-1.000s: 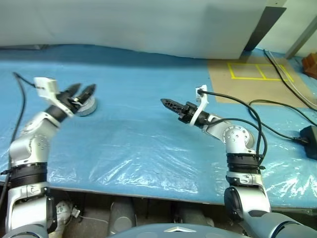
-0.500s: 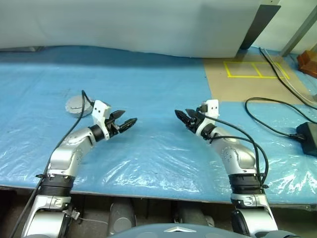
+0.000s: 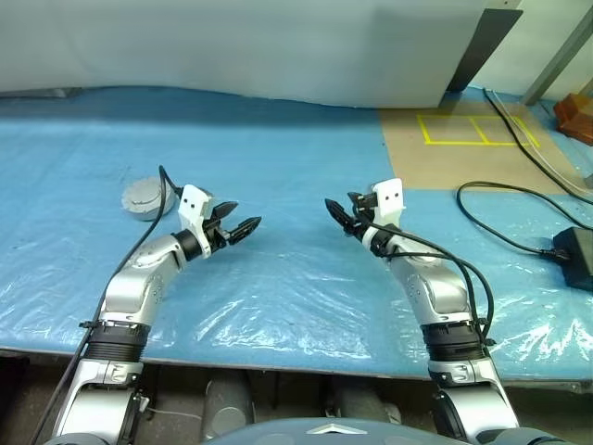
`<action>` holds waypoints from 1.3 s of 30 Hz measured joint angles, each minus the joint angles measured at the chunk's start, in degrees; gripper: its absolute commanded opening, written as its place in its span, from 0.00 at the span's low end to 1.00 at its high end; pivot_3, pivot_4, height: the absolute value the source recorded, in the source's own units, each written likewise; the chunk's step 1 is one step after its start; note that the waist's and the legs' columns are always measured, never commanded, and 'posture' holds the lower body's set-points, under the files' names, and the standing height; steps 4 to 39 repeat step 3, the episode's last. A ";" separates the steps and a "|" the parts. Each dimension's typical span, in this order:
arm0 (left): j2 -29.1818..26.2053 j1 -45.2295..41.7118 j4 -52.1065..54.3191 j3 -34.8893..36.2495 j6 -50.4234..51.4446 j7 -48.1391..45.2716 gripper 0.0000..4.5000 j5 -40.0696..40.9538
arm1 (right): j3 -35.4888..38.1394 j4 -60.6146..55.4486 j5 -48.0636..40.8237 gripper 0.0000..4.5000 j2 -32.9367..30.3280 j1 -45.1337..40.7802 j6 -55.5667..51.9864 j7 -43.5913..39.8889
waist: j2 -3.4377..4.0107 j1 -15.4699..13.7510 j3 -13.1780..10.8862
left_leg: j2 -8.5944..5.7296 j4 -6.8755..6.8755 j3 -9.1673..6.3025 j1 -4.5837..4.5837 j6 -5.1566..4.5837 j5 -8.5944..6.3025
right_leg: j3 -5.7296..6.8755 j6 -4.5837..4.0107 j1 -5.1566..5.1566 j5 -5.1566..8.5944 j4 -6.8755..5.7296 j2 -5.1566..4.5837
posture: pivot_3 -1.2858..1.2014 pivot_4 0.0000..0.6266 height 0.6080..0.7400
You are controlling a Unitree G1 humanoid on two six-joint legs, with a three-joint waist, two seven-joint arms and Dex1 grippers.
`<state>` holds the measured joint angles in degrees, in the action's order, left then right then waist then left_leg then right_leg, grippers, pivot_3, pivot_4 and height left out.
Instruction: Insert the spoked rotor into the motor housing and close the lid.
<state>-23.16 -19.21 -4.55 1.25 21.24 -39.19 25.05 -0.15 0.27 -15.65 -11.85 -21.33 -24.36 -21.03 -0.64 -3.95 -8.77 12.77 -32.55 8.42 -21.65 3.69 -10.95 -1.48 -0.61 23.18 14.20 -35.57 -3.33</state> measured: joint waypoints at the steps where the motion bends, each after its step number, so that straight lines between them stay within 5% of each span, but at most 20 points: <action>1: 0.22 -0.08 -0.03 0.17 0.05 0.25 0.89 -0.01 | -0.01 0.15 0.12 0.69 0.04 -0.14 0.08 0.00 | 0.00 0.01 0.00 | 0.00 0.00 0.00 0.00 0.00 0.00 | 0.00 0.00 0.00 0.00 0.00 0.00 | 0.52 0.24 1.00; 39: 0.40 -0.16 -0.09 0.65 0.08 0.68 0.89 -0.03 | -0.02 0.62 0.25 0.69 0.19 -0.32 0.14 -0.05 | 0.00 0.02 0.00 | 0.00 0.01 0.00 0.00 0.00 0.00 | 0.00 0.00 0.00 0.00 0.01 0.01 | 0.52 0.24 1.00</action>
